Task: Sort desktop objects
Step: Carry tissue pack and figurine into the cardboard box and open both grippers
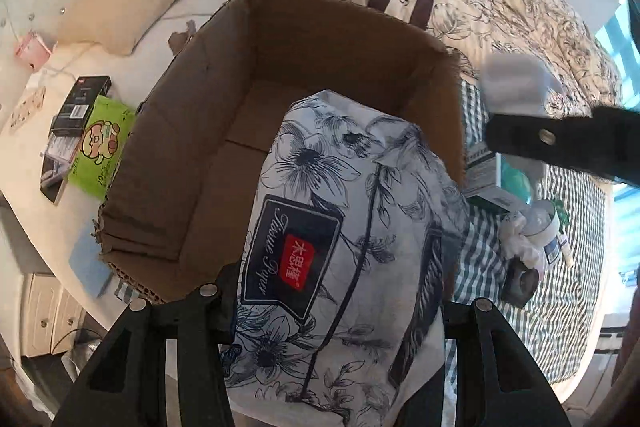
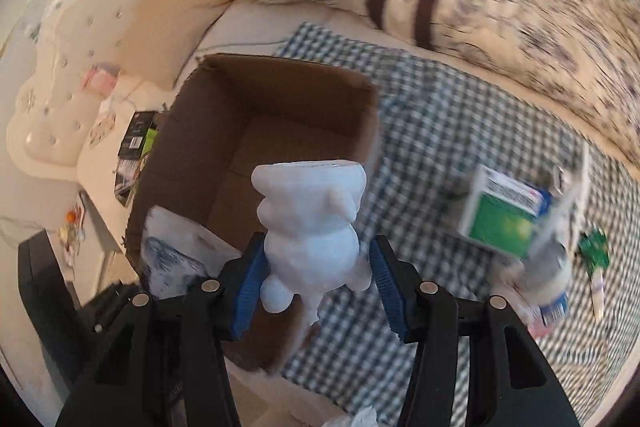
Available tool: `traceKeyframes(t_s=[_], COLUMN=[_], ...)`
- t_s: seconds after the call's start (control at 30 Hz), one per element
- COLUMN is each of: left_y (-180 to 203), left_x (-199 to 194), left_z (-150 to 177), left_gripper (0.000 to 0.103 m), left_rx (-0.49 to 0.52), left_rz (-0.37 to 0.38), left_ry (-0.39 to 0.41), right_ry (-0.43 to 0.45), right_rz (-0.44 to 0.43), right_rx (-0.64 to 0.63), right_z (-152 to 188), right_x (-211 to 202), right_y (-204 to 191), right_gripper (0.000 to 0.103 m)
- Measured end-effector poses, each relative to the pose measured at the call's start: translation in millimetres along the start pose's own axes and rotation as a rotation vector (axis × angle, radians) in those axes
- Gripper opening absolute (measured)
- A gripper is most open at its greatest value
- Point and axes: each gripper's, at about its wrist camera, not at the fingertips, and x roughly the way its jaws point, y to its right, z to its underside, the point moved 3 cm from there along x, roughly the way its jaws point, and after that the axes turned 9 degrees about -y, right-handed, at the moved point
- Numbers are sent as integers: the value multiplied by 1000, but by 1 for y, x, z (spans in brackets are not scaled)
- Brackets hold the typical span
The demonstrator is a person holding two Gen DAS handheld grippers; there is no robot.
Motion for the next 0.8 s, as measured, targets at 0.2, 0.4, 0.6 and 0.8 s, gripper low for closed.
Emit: traceKeyframes(t_s=[0.2,0.4,0.6,0.8], left_y=[-4,-7,-10,6], left_x=[3,2,6,0], left_z=[-4,-14,-20,-25], left_gripper=[51,98,98,98], left_rx=[-20,-67,-96,-86], left_rz=[17,-42,-51,-57], left_ry=[6,18,-1,17], right_ry=[-32,-47,-28,0], right_rz=[-15,-26,-31,-14], right_rx=[-33,-5,41,117], right_z=[-22,-35,-33,-21], right_x=[24,30,22,8], right_y=[-25,-31,-21,4], right_gripper=[52,84,84,84])
